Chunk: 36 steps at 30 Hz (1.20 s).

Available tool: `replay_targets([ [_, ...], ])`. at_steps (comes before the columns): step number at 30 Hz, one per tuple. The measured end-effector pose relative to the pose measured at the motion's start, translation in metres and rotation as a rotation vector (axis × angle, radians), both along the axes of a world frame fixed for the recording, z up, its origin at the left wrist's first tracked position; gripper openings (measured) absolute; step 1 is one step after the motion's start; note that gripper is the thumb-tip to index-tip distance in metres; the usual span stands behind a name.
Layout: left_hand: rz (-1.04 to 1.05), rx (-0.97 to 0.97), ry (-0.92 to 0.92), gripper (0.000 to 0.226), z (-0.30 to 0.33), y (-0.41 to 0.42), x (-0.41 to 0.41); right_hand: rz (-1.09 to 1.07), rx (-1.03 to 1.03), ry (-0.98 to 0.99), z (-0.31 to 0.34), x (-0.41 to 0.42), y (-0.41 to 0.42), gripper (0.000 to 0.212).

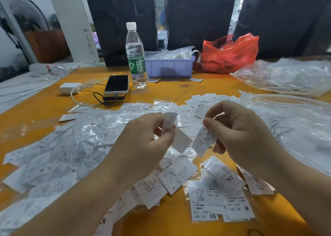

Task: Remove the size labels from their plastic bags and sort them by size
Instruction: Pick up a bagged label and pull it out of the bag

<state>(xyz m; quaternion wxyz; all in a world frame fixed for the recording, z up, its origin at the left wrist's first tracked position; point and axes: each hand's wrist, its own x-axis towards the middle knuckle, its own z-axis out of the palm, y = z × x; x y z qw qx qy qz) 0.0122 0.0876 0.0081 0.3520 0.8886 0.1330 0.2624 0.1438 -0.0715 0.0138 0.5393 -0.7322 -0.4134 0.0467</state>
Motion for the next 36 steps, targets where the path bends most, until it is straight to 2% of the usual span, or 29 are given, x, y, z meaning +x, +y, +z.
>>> replay_targets([
  [2,0.016,-0.023,0.01,0.017,0.001,0.0,-0.001,-0.026,-0.038,0.035,-0.003,0.002,0.001,0.009],
  [4,0.023,-0.033,0.014,0.019,0.003,-0.001,-0.002,-0.031,-0.047,0.05,-0.005,0.001,0.002,0.014],
  [6,0.037,-0.041,0.022,0.022,0.004,-0.002,-0.002,-0.082,-0.021,-0.035,-0.003,0.0,0.001,0.017],
  [8,0.058,-0.044,0.024,0.023,0.005,-0.003,-0.002,-0.155,0.006,-0.143,0.002,0.0,-0.003,0.012],
  [11,0.059,-0.054,0.006,0.025,0.006,-0.005,-0.003,-0.185,0.039,-0.206,0.009,0.0,-0.006,0.006],
  [13,0.044,-0.04,0.004,0.027,0.007,-0.006,-0.002,-0.134,-0.014,-0.24,0.011,-0.004,-0.009,0.008],
  [15,0.014,-0.001,0.025,0.027,0.006,-0.007,0.0,-0.033,-0.182,-0.288,0.014,-0.012,-0.015,0.005],
  [18,-0.016,0.053,0.025,0.022,0.005,-0.012,0.001,-0.013,-0.413,-0.432,0.025,-0.02,-0.03,0.019],
  [21,-0.073,0.059,-0.011,0.024,0.004,-0.018,0.001,-0.11,-0.408,-0.574,0.033,-0.024,-0.047,0.019],
  [25,-0.187,0.03,-0.004,0.016,0.008,-0.037,0.008,-0.084,-0.402,-0.682,0.022,-0.03,-0.074,0.018],
  [29,-0.309,-0.022,-0.063,0.017,0.012,-0.064,0.018,-0.244,-0.395,-0.79,0.025,-0.011,-0.097,0.02],
  [31,-0.351,-0.036,-0.04,0.027,0.014,-0.075,0.023,-0.35,-0.473,-0.778,0.027,0.004,-0.107,0.022],
  [34,-0.389,-0.068,0.036,0.04,0.017,-0.088,0.031,-0.526,-0.71,-0.613,0.02,0.026,-0.12,0.025],
  [36,-0.405,-0.071,0.056,0.04,0.018,-0.097,0.036,-0.519,-0.866,-0.503,0.01,0.033,-0.127,0.023],
])
